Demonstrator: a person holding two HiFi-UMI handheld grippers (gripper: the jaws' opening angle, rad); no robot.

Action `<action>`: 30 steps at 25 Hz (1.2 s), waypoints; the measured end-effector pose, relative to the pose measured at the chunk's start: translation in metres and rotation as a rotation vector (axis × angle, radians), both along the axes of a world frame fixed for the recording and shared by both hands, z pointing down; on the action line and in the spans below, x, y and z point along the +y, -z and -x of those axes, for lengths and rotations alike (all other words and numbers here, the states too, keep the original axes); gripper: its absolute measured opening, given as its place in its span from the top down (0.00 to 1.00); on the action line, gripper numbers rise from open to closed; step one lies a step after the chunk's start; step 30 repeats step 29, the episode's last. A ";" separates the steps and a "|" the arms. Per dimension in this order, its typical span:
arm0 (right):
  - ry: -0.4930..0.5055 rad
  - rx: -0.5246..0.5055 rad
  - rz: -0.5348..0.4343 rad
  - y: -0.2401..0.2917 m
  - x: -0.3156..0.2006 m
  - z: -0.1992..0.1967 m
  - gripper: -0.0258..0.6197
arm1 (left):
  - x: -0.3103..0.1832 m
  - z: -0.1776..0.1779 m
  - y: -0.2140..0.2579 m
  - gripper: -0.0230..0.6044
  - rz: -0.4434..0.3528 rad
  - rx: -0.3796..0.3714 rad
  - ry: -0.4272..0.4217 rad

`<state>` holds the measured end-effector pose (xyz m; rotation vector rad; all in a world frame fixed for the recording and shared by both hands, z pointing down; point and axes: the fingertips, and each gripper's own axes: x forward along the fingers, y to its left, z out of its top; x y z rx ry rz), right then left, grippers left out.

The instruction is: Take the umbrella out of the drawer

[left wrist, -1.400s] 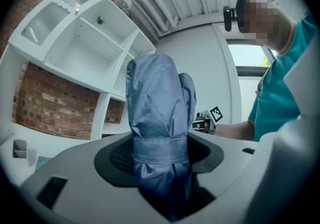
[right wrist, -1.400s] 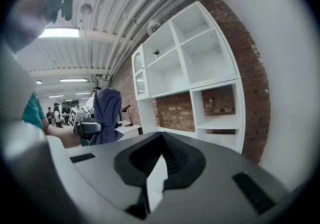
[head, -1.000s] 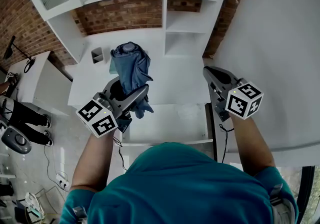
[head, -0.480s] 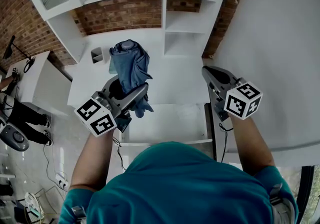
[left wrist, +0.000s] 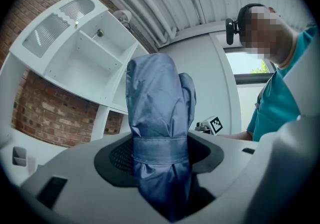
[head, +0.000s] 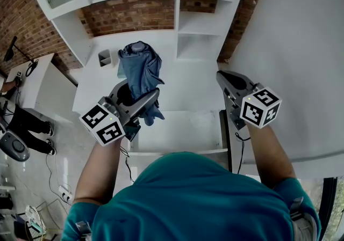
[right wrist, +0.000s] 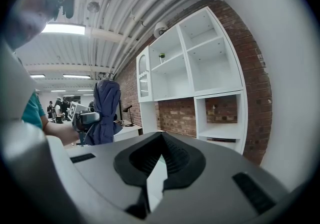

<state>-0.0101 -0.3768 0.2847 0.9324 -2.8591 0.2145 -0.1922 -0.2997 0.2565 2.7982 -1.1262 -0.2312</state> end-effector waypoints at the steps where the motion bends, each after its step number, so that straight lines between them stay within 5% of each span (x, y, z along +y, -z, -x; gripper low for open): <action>1: 0.000 0.002 -0.001 0.000 0.000 0.000 0.93 | 0.000 0.000 0.000 0.53 0.001 -0.001 0.001; 30: 0.010 0.021 0.013 -0.008 0.002 0.002 0.93 | 0.001 0.002 -0.005 0.53 0.019 0.010 0.011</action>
